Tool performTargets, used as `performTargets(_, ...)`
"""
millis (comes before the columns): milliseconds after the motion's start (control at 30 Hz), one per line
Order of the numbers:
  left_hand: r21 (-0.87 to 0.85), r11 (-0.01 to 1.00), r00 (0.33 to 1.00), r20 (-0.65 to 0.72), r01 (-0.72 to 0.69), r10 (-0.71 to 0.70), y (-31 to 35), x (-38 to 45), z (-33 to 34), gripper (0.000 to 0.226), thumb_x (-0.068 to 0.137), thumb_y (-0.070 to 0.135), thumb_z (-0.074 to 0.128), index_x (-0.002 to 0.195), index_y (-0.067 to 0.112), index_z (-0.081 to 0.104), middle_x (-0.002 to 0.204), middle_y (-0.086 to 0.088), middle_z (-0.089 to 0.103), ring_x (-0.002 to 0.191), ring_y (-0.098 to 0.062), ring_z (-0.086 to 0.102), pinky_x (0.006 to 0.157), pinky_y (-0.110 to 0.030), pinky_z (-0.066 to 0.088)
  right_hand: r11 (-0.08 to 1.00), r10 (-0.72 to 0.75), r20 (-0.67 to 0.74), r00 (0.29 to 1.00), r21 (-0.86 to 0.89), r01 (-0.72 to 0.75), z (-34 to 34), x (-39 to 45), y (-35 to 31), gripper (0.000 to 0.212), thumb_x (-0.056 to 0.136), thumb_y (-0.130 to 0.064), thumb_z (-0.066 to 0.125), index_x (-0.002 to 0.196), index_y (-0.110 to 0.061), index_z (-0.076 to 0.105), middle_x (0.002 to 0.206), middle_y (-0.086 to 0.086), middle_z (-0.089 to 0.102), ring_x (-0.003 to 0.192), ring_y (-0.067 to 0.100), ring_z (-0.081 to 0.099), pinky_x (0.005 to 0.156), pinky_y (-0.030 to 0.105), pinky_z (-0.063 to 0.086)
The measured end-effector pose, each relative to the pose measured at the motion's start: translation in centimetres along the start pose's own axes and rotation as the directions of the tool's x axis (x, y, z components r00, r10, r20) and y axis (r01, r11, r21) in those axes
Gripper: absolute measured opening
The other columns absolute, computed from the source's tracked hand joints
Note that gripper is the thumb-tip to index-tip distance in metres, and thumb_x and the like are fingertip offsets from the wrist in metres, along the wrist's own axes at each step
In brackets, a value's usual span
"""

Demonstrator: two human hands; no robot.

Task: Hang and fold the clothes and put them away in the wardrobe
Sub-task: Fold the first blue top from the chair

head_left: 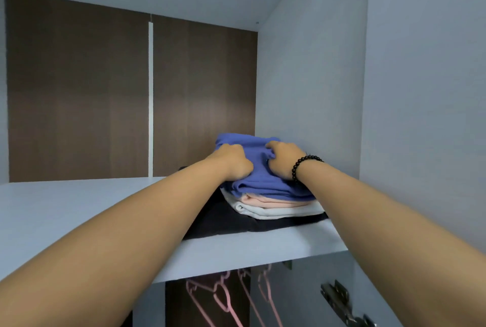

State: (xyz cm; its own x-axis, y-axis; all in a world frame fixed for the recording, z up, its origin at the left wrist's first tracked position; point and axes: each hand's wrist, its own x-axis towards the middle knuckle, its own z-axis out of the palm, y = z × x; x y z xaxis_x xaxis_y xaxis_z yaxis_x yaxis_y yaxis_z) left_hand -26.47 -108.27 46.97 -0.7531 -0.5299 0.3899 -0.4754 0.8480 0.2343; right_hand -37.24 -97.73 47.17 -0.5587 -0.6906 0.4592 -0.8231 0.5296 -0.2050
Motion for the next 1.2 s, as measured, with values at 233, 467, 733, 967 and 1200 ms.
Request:
performTargets(233, -0.126, 0.992, 0.993, -0.121, -0.009, -0.007, 3.2, -8.5, -4.2, 0.018, 0.080, 0.016, 0.050, 0.090, 0.010, 0.063, 0.094, -0.006, 0.063, 0.091, -0.029, 0.062, 0.079, -0.036, 0.053, 0.989, 0.058, -0.169, 0.984, 0.143, -0.034, -5.1, -8.9, -1.5, 0.033, 0.084, -0.005, 0.046, 0.115, -0.004, 0.057, 0.116, 0.016, 0.061, 0.104, 0.034, 0.059, 0.090, 0.041, 0.051)
performTargets(467, -0.255, 0.966, 0.996, -0.069, 0.034, -0.054, 7.0, -22.2, -5.7, 0.024, 0.080, 0.011, 0.049, 0.085, -0.001, 0.068, 0.093, -0.020, 0.070, 0.072, -0.025, 0.059, 0.069, -0.038, 0.049, 0.935, 0.114, -0.279, 0.953, 0.356, -0.007, -7.9, -22.4, -3.5, 0.033, 0.078, -0.001, 0.047, 0.108, 0.001, 0.061, 0.112, 0.017, 0.064, 0.106, 0.035, 0.059, 0.089, 0.044, 0.052)
performTargets(733, -0.493, 0.855, 0.987, 0.073, 0.163, -0.146, 10.4, -37.5, -5.3, 0.011, 0.089, 0.015, 0.058, 0.088, 0.019, 0.068, 0.085, 0.001, 0.074, 0.072, -0.010, 0.072, 0.069, -0.023, 0.056, 0.920, 0.087, -0.231, 0.969, 0.392, 0.011, -7.3, -38.4, -3.7, 0.028, 0.086, -0.011, 0.052, 0.112, -0.013, 0.061, 0.117, 0.004, 0.062, 0.104, 0.021, 0.058, 0.084, 0.026, 0.045)
performTargets(967, -0.570, 0.807, 0.988, 0.106, 0.151, -0.110, 10.5, -48.5, -2.3, 0.011, 0.089, 0.019, 0.059, 0.093, 0.028, 0.065, 0.083, 0.009, 0.073, 0.071, -0.001, 0.070, 0.059, -0.011, 0.044, 0.934, 0.099, -0.139, 0.985, 0.355, -0.043, -7.7, -50.9, -3.2, 0.029, 0.093, -0.012, 0.047, 0.120, -0.016, 0.056, 0.120, 0.000, 0.058, 0.093, 0.013, 0.058, 0.080, 0.023, 0.050)
performTargets(1200, -0.556, 0.826, 0.976, 0.215, 0.091, 0.037, 11.7, -58.2, 0.4, 0.016, 0.089, 0.029, 0.056, 0.101, 0.037, 0.063, 0.090, 0.012, 0.070, 0.085, -0.001, 0.066, 0.084, -0.028, 0.055, 0.935, 0.207, -0.066, 0.976, 0.308, -0.178, -8.2, -63.0, -4.5, 0.036, 0.095, -0.008, 0.041, 0.125, -0.020, 0.055, 0.128, -0.003, 0.055, 0.108, 0.010, 0.057, 0.091, 0.024, 0.049)
